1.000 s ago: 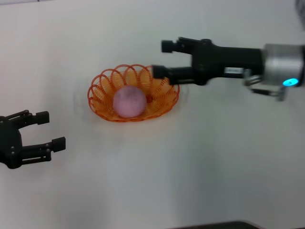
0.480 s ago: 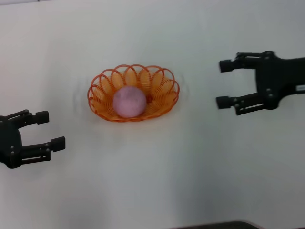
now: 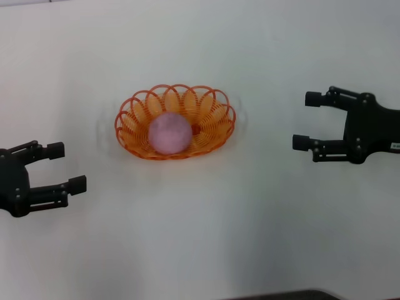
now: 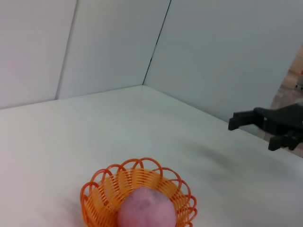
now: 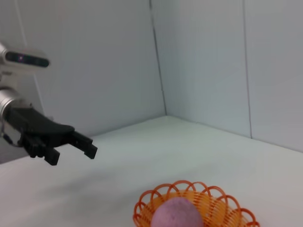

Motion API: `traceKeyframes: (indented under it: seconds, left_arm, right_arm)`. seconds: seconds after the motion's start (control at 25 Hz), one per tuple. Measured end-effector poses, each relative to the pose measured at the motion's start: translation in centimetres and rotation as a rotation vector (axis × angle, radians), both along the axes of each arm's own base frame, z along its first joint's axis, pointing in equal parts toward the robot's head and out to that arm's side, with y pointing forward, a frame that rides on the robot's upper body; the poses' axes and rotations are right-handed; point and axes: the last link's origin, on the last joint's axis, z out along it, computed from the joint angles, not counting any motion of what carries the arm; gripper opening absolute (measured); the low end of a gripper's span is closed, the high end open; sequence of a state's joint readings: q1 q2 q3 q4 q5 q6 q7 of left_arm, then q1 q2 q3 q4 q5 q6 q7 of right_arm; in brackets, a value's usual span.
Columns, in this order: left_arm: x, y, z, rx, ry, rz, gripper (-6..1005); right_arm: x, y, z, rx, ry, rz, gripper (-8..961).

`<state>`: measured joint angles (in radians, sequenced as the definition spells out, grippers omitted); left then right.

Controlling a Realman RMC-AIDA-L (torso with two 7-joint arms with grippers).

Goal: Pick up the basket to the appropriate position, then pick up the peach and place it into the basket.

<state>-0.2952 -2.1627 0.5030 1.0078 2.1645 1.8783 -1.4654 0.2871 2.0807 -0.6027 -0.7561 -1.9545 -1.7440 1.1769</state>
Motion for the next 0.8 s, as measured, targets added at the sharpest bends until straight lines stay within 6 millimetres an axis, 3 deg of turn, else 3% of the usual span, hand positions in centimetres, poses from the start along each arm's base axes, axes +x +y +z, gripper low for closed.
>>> traceKeyframes:
  seconds: [0.8]
  left_arm:
    - [0.02,0.08,0.09,0.001,0.001,-0.003,888]
  right_arm:
    - [0.20,0.46,-1.10,-0.016,-0.019,-0.020,954]
